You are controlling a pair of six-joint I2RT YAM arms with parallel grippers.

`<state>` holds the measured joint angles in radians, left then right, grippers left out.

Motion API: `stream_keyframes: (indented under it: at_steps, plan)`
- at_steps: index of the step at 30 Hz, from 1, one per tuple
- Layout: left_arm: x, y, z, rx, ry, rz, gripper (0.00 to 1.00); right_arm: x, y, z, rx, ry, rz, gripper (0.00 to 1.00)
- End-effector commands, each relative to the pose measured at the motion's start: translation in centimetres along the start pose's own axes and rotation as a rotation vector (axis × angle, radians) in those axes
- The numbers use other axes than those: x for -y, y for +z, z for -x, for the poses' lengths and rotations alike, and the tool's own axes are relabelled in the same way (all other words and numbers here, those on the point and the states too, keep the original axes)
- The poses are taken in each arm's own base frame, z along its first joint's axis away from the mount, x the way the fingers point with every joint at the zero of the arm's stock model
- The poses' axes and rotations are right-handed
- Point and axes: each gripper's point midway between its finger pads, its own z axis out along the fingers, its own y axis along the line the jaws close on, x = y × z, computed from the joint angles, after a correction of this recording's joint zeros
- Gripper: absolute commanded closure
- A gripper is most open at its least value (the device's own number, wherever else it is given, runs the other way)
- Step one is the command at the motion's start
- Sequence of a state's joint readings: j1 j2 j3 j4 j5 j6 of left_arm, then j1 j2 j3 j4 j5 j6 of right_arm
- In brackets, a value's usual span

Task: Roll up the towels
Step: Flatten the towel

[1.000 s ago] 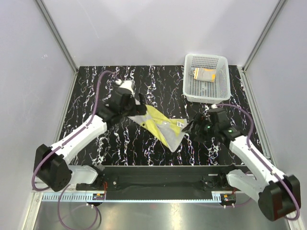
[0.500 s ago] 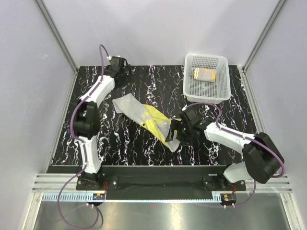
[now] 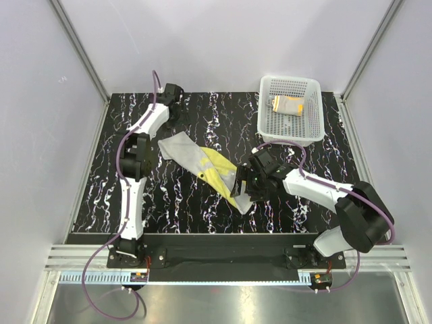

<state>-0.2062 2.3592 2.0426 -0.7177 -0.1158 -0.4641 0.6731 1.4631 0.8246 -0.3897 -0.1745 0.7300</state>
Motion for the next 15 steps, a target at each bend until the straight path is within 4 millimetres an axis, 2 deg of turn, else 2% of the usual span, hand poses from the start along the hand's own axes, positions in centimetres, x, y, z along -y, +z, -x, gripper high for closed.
stream_keyframes:
  at_steps: [1,7,11,15]
  plan:
    - [0.9,-0.7,-0.4,0.011,0.064,0.003,0.23,-1.6,-0.3,1.3,0.041,-0.035,0.034,0.10]
    - [1.7,0.0,-2.0,-0.029,0.102,-0.011,0.23,-1.4,-0.6,1.1,0.039,-0.022,0.030,0.10]
    - [1.2,0.8,-2.6,-0.039,0.113,0.023,0.23,-1.1,-0.7,0.7,0.039,-0.015,0.026,0.10]
    - [0.7,1.5,-3.0,-0.052,0.120,0.051,0.30,-0.9,-0.8,0.5,0.038,-0.011,0.025,0.10]
